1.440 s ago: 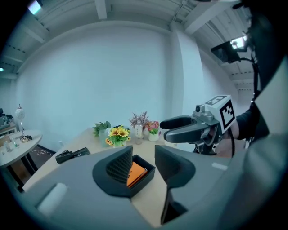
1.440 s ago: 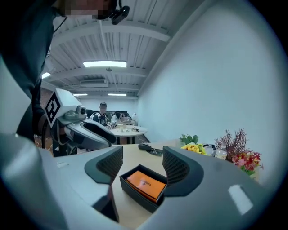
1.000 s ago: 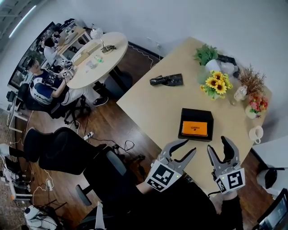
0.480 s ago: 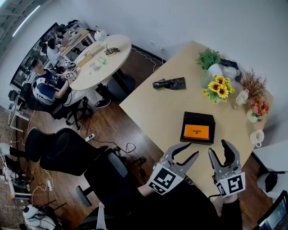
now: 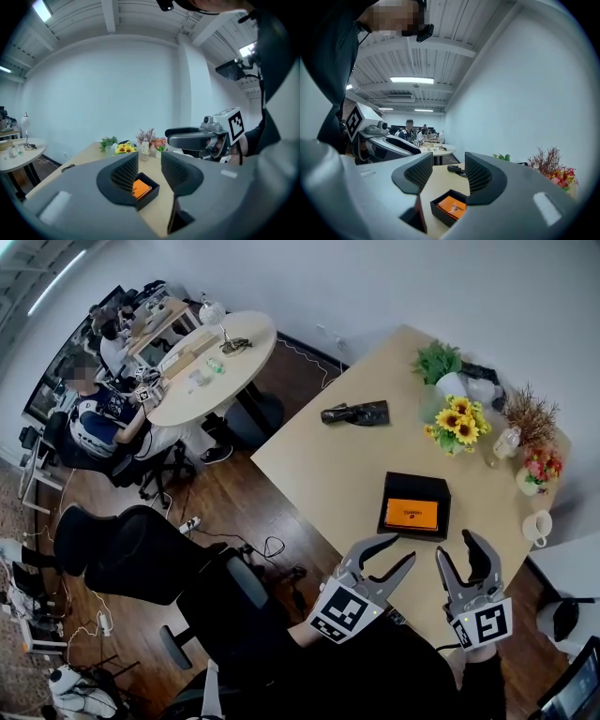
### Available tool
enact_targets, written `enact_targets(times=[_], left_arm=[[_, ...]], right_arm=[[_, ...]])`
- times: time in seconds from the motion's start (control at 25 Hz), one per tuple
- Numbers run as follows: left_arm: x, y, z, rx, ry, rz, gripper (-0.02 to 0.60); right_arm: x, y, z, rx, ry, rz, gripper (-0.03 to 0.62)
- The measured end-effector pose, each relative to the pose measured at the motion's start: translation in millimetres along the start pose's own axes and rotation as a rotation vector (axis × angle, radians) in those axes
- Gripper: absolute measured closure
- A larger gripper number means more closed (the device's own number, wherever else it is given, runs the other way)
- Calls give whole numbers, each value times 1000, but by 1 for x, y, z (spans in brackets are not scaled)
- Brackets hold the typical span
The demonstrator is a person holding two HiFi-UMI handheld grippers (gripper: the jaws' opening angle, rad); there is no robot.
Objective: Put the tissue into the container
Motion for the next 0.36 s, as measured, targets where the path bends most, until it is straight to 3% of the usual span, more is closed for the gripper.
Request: enact_targets(times=[0.36], left_arm=[[-4, 1, -1, -4, 3, 4, 446]], right_arm=[[-1, -5, 0, 2, -2, 6, 384]])
Point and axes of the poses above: the fingertips, and each gripper's own axes: x backward along the fingers, y to its left, z out of its underside, the point moved 2 cm from there along x, backward along the fingers, and after that the axes turned 15 degrees about x, right-handed, at the moved point
